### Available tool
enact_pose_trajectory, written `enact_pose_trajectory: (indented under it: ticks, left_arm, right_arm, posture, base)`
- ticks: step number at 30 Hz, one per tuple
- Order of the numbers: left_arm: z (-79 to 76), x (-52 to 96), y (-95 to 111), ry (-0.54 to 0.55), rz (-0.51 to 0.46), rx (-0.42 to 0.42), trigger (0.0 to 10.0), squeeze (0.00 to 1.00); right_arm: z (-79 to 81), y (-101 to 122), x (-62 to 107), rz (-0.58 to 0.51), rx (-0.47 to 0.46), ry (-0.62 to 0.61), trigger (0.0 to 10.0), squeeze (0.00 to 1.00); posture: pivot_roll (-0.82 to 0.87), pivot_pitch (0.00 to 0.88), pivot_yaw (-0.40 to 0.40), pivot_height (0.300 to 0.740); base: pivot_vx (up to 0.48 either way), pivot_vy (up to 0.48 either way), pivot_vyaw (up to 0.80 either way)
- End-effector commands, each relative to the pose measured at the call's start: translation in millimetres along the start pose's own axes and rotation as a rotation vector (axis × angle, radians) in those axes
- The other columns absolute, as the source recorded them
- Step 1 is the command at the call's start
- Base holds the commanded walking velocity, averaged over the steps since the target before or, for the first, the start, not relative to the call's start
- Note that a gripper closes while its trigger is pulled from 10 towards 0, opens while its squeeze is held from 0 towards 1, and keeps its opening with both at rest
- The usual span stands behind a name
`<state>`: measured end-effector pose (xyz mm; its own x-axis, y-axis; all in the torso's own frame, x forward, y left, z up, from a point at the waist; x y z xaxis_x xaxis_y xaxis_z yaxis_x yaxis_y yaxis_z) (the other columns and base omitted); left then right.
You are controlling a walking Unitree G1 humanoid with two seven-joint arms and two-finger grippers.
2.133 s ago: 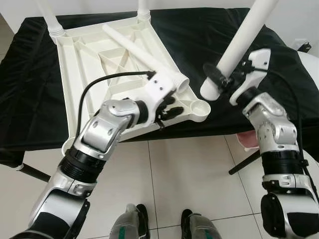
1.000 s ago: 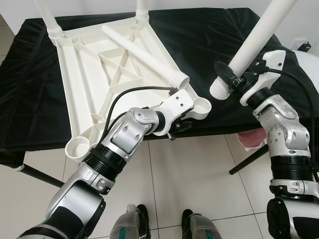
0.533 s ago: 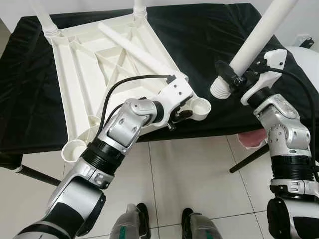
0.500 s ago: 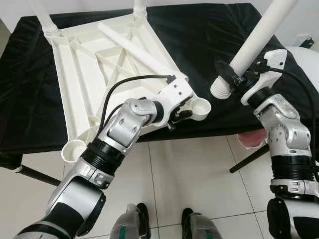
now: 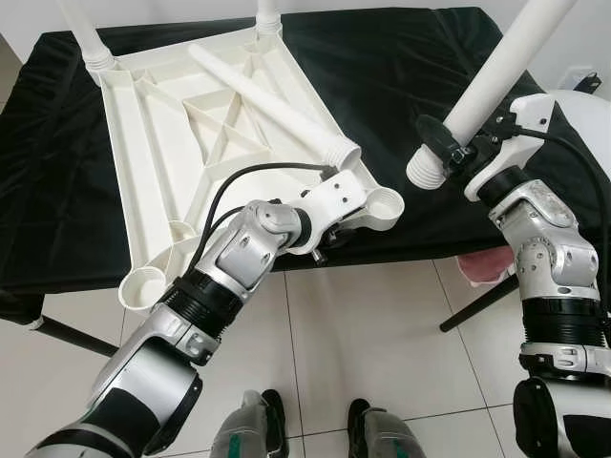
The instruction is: Building children table
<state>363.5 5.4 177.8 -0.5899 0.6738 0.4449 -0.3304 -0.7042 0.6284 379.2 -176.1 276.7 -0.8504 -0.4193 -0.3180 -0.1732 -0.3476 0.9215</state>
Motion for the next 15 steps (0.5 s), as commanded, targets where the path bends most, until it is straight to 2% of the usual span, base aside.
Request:
enact_pose_trajectory:
  ticks: [1,9,10,11,12,13,14,15]
  left_arm:
    - [-5.2,-2.4,-8.7,0.013,0.034,-0.020,10.0,0.00]
    - [-7.7,1.3,-15.9,-0.008,0.042,-0.019,10.0,0.00]
    - [-8.3,2.8,-17.7,-0.013,0.042,-0.029,9.3,0.00]
    - [-8.3,2.8,-17.7,-0.013,0.042,-0.029,9.3,0.00]
    - [-8.4,3.9,-19.7,-0.016,0.046,-0.034,9.7,0.00]
    - [-9.2,6.5,-22.0,-0.025,0.043,-0.045,4.7,0.00]
    - [-10.0,8.6,-24.4,-0.033,0.045,-0.051,3.6,0.00]
    - [-10.3,11.9,-26.3,-0.039,0.037,-0.035,0.0,0.00]
  right_arm:
    - [3.6,5.4,-2.3,-0.017,0.002,0.017,10.0,0.00]
    - [4.6,5.1,-2.7,-0.018,0.003,0.020,10.0,0.00]
    - [4.5,5.2,-2.7,-0.018,0.003,0.019,10.0,0.00]
    - [4.5,5.2,-2.7,-0.018,0.003,0.019,10.0,0.00]
    - [4.4,5.4,-2.6,-0.017,0.004,0.019,10.0,0.00]
    - [4.0,5.7,-2.5,-0.018,0.004,0.017,10.0,0.00]
    - [3.6,5.9,-2.3,-0.018,0.005,0.016,10.0,0.00]
    - [3.3,6.2,-2.3,-0.018,0.005,0.015,10.0,0.00]
  posture:
    - [-0.14,0.182,0.053,0.740]
    - [-0.15,0.179,0.054,0.740]
    - [-0.14,0.181,0.053,0.740]
    - [-0.14,0.181,0.053,0.740]
    - [-0.14,0.183,0.053,0.740]
    - [-0.14,0.185,0.052,0.740]
    - [-0.14,0.186,0.052,0.740]
    - [-0.14,0.185,0.052,0.740]
  base:
    - [0.000,0.000,0.00]
    - [0.000,0.000,0.00]
    - [0.000,0.000,0.00]
    - [0.000,0.000,0.00]
    - [0.000,0.000,0.00]
    - [0.000,0.000,0.00]
    - [0.000,0.000,0.00]
    - [0.000,0.000,0.00]
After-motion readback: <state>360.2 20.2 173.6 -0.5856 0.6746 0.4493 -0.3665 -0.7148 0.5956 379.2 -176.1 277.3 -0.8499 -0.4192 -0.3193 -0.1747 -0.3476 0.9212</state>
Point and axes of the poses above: a point about 5 cm out from each wrist's last joint towards the gripper, its own x axis pointing back from the gripper into the wrist, its own y axis along the axis of the wrist's last joint, z = x × y, the point moved 4 cm from there along -x, pointing out of the wrist towards the gripper, and after that the axes turned 14 degrees about -x, right-handed, at the moved point
